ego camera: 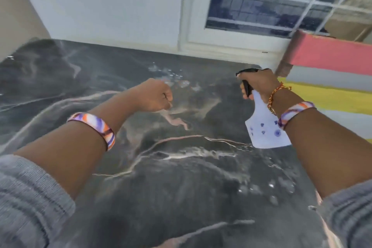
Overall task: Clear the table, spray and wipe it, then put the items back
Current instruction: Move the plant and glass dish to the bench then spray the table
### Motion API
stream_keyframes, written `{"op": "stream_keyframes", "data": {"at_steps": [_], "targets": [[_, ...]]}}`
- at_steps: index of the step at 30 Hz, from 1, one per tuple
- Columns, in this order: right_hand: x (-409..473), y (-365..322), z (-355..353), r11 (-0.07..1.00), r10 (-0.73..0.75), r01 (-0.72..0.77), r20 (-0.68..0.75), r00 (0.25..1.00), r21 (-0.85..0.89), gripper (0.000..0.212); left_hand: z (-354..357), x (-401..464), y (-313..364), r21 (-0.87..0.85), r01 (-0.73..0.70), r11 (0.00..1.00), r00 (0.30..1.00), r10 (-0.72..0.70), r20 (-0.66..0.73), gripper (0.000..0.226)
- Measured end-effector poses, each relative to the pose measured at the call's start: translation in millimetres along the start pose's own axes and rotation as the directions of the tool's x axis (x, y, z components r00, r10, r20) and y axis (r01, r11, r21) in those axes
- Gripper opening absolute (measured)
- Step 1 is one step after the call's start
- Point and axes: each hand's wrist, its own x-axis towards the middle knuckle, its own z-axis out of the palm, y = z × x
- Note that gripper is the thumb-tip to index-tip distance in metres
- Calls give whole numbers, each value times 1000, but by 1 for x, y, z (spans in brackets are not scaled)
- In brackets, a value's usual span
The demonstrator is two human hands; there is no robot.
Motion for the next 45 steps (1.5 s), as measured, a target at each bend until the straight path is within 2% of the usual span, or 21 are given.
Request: {"op": "stream_keyframes", "data": {"at_steps": [3,7,14,16,21,23,24,26,28,31,33,35,36,38,41,45], "targets": [[4,-32,59,994,-7,-7,134,991,105,26,-17,-12,-54,-3,99,995,995,-99,12,21],[-5,-68,139,989,-97,67,243,965,132,23,-32,-26,-106,6,170,985,985,-170,-9,21],[-26,-84,239,964,-243,263,283,928,-36,23,-44,-45,-160,32,283,959,959,-284,20,25],[-27,-87,248,960,-234,268,293,927,-81,22,-45,-47,-166,27,294,955,955,-294,23,27],[-19,-86,233,985,-92,135,333,938,-111,23,-41,-44,-162,41,277,960,960,-278,27,28],[-19,-78,214,985,-113,144,271,956,-98,23,-34,-41,-154,121,243,962,967,-250,45,29],[-20,-73,204,983,-134,158,220,966,-96,23,-29,-41,-148,224,209,952,972,-227,58,31],[-23,-61,181,975,-175,190,133,976,-118,22,-20,-43,-134,520,77,851,988,-133,73,34],[-28,-47,155,977,-166,177,101,981,-118,20,-8,-47,-123,717,-121,686,990,30,139,32],[-39,-24,118,982,-118,126,60,991,-139,23,7,-55,-111,808,-387,445,922,211,325,33],[-49,-10,93,987,-76,81,40,996,-139,24,15,-59,-98,811,-454,369,889,254,382,34],[-62,2,69,990,-29,35,47,998,-134,22,19,-61,-76,814,-440,379,897,233,376,35],[-68,7,59,993,5,2,59,998,-119,22,19,-62,-66,814,-403,418,915,208,345,34],[-86,21,37,997,53,-49,56,997,-63,23,20,-62,-41,782,-300,546,953,141,267,34],[-114,44,9,1000,9,-10,-39,999,-5,24,28,-64,-10,692,-228,685,969,88,231,36],[-157,79,-24,998,-27,34,-144,989,48,23,49,-76,25,659,-292,693,955,170,244,38]]}}
